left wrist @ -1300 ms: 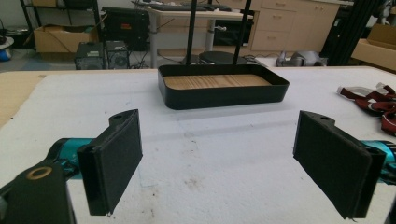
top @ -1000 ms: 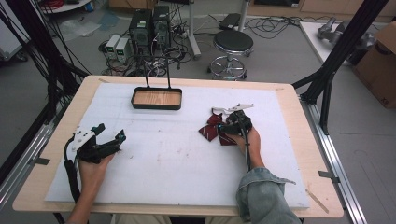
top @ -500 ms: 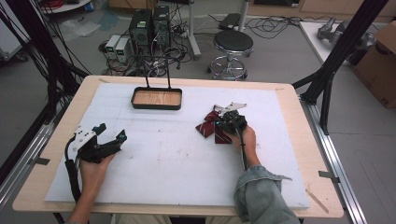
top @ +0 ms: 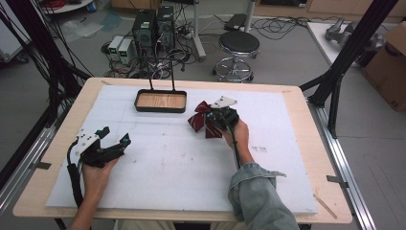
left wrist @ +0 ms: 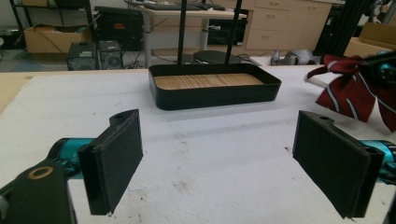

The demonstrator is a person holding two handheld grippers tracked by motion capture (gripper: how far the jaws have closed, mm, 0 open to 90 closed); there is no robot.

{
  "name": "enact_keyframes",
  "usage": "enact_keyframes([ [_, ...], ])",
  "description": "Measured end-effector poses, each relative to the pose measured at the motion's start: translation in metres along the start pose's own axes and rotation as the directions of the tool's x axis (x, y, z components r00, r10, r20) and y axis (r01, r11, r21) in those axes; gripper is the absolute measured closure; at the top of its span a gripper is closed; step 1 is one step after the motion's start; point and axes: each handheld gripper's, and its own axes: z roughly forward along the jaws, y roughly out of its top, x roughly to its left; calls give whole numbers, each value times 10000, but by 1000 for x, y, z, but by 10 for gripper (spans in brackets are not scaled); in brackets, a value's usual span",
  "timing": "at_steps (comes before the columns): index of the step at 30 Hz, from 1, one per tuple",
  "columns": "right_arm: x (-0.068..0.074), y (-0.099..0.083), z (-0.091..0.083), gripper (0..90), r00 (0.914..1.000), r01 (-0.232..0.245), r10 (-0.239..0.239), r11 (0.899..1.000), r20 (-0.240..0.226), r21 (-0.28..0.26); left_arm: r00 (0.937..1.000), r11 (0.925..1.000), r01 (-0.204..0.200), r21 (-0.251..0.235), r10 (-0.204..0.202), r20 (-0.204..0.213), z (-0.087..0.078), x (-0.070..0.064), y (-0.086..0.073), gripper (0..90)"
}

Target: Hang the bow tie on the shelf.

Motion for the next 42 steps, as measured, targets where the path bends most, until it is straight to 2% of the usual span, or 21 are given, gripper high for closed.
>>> enact_keyframes([
  [3, 0, 18, 0, 755, 9998, -121, 128, 9988, 129, -467, 10000, 10000, -9, 15, 9, 14, -1, 1, 0, 162],
  [8, -4, 34, -2, 754, 9993, -194, 222, 9956, 293, -913, 10000, 10000, -3, 19, 3, -8, -2, 1, -1, 162],
  [9, -7, 40, -5, 755, 9986, -145, 206, 9921, 480, -1249, 10000, 10000, -18, 42, 18, -8, -2, 2, -1, 162],
  [13, -13, 49, -9, 754, 9975, -276, 367, 9894, 610, -1426, 10000, 10000, -17, 28, 17, 6, -2, 2, -1, 162],
  [15, -22, 63, -16, 755, 9956, -528, 663, 9806, 659, -1886, 10000, 10000, -21, 32, 21, 5, -2, 1, -1, 162],
  [16, -22, 63, -16, 755, 9956, -528, 663, 9806, 659, -1886, 10000, 10000, -16, 35, 16, 17, -2, 1, -1, 162],
  [17, -25, 74, -20, 755, 9951, -550, 712, 9754, 686, -2134, 10000, 10000, -16, 33, 16, 18, -2, 1, -1, 162],
  [21, -28, 95, -24, 755, 9948, -469, 681, 9670, 764, -2506, 10000, 10000, -19, 33, 19, 26, -1, 1, -2, 162],
  [24, -27, 109, -24, 755, 9954, -429, 642, 9622, 710, -2689, 10000, 10000, -24, 35, 24, 27, -1, 1, -2, 162],
  [25, -25, 114, -24, 754, 9952, -415, 654, 9561, 731, -2902, 10000, 10000, -15, 45, 14, 58, -1, 1, -2, 162],
  [26, -25, 114, -24, 754, 9952, -415, 654, 9561, 731, -2902, 10000, 10000, -24, 30, 23, 63, -1, 1, -2, 162],
  [27, -23, 123, -23, 754, 9958, -455, 677, 9498, 613, -3094, 10000, 10000, -20, 43, 20, 73, -1, 1, -2, 163],
  [28, -23, 123, -23, 754, 9958, -455, 677, 9498, 613, -3094, 10000, 10000, 2, 27, -2, 71, 0, 1, -2, 163],
  [30, -16, 135, -20, 754, 9969, -510, 678, 9412, 390, -3340, 10000, 10000, -6, 46, 6, 84, 0, 1, -2, 162],
  [31, -16, 135, -20, 754, 9969, -510, 678, 9412, 390, -3340, 10000, 10000, -4, 37, 4, 91, 0, 1, -2, 162],
  [33, -4, 144, -9, 754, 9992, -129, 241, 9490, 315, -3152, 9999, 10000, -5, 40, 4, 101, 0, 1, -2, 162],
  [34, -4, 144, -9, 754, 9992, -129, 241, 9490, 315, -3152, 9999, 10000, 2, 48, -3, 111, 0, 1, -2, 162],
  [35, 4, 146, 2, 754, 9998, 18, 42, 9565, 197, -2919, 9999, 10000, -3, 65, 2, 119, 0, 1, -2, 162],
  [36, 4, 146, 2, 754, 9998, 18, 42, 9565, 197, -2919, 9999, 10000, 21, 71, -22, 145, -1, 1, -2, 162],
  [38, 12, 145, 19, 754, 9991, 387, -414, 9660, -50, -2556, 9999, 10000, 76, 26, -76, 137, -1, 1, -2, 162],
  [42, 19, 142, 36, 754, 9970, 429, -564, 9729, -533, -2272, 9999, 9999, 128, 64, -129, 115, -2, 4, -2, 162],
])
